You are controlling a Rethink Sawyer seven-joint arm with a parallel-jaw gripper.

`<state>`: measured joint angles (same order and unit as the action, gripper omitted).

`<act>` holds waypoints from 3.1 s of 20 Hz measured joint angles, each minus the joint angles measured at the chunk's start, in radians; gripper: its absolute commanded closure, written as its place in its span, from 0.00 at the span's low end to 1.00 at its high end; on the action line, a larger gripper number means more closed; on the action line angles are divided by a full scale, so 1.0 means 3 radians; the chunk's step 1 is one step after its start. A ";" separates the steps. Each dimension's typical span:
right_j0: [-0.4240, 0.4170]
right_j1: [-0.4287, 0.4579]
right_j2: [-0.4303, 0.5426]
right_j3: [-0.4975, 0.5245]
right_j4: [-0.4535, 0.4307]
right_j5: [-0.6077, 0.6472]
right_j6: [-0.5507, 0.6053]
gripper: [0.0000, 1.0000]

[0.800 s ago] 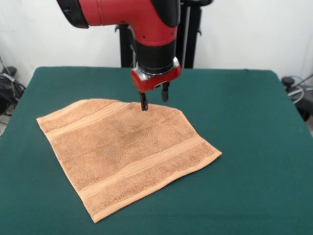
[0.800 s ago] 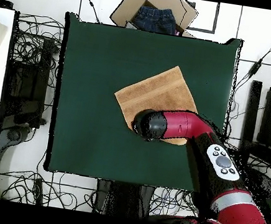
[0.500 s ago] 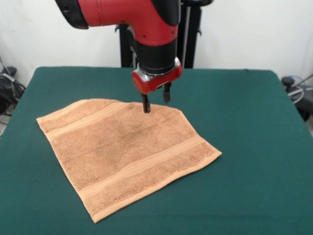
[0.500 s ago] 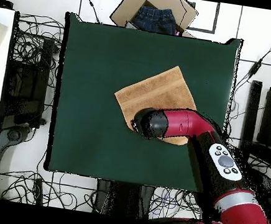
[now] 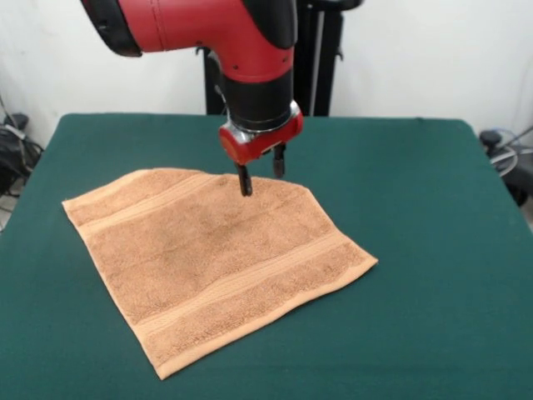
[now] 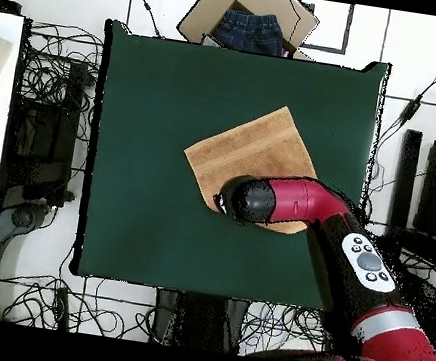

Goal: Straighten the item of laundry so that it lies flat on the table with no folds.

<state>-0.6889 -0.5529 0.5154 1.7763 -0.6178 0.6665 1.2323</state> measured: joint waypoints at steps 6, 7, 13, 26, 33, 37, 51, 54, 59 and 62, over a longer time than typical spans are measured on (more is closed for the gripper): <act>-0.0064 0.0182 0.0007 0.0000 0.0000 0.0000 0.0000 0.00; -0.0066 0.0199 0.0007 0.0000 0.0000 0.0000 0.0000 0.00; -0.0069 0.0305 0.0013 -0.0034 0.0001 0.0049 0.0000 0.00; -0.0149 0.0418 0.0136 -0.0245 0.0001 0.0564 -0.0044 0.00; -0.0199 0.0554 0.0240 -0.0460 0.0001 0.0811 -0.0252 0.00; -0.0200 0.0631 0.0269 -0.0572 0.0000 0.0866 -0.0446 0.00; -0.0200 0.0441 0.0320 -0.0546 0.0032 0.0885 -0.0616 0.00; -0.0200 0.0172 0.0320 -0.0423 0.0117 0.0886 -0.0616 0.00; -0.0200 -0.0059 0.0319 -0.0344 0.0211 0.0893 -0.0616 0.00; -0.0198 -0.0157 0.0318 -0.0336 0.0253 0.0943 -0.0616 0.00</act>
<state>-0.7482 -0.6001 0.6107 1.6755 -0.5418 0.9495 1.0476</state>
